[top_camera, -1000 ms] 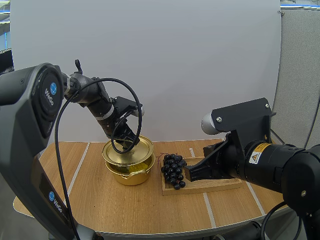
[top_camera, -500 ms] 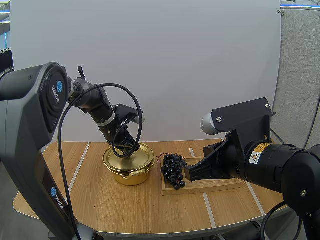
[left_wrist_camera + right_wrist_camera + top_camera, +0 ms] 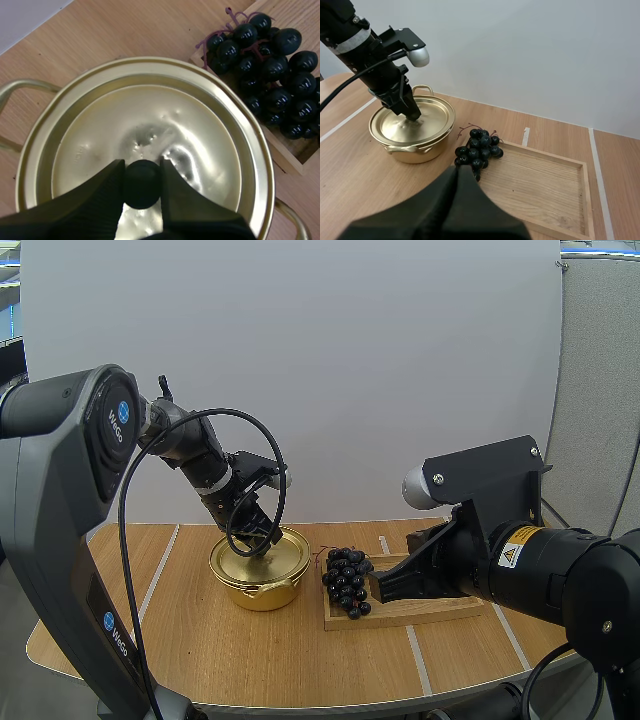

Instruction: Open the pot, put the pineapple inside, and close it

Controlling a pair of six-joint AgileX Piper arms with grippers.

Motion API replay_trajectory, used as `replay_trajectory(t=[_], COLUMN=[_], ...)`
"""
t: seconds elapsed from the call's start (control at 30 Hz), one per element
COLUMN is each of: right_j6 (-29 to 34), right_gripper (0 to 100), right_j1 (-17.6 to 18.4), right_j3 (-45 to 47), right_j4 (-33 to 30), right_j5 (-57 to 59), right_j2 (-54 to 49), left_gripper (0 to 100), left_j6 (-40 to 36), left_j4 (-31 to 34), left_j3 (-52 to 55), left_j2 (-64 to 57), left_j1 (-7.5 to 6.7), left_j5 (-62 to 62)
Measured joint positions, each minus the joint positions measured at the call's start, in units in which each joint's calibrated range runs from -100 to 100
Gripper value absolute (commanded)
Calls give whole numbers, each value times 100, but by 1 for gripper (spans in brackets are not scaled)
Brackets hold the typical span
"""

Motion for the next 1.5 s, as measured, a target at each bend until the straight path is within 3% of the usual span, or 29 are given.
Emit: replay_trajectory(t=[0.03, 0.17, 0.2, 0.73, 0.8, 0.9, 1.27, 1.5], right_j6=[0, 0, 0, 0, 0, 0, 0, 0], right_gripper=[0, 0, 0, 0, 0, 0, 0, 0], right_j1=[0, 0, 0, 0, 0, 0, 0, 0], right_j3=[0, 0, 0, 0, 0, 0, 0, 0], right_j4=[0, 0, 0, 0, 0, 0, 0, 0], right_j5=[0, 0, 0, 0, 0, 0, 0, 0], right_j2=[0, 0, 0, 0, 0, 0, 0, 0], left_gripper=[26, 90, 100, 100, 100, 100, 100, 100], left_j6=[0, 0, 0, 0, -42, -169, -239, -603], left_j4=[0, 0, 0, 159, 185, 216, 280, 653], left_j3=[0, 0, 0, -264, -764, -1199, -1293, -1295], left_j2=[0, 0, 0, -67, -480, -1381, -3294, -4405], left_j1=[0, 0, 0, 0, 0, 0, 0, 0], left_j5=[21, 121, 121, 1610, 2446, 2557, 2615, 2621])
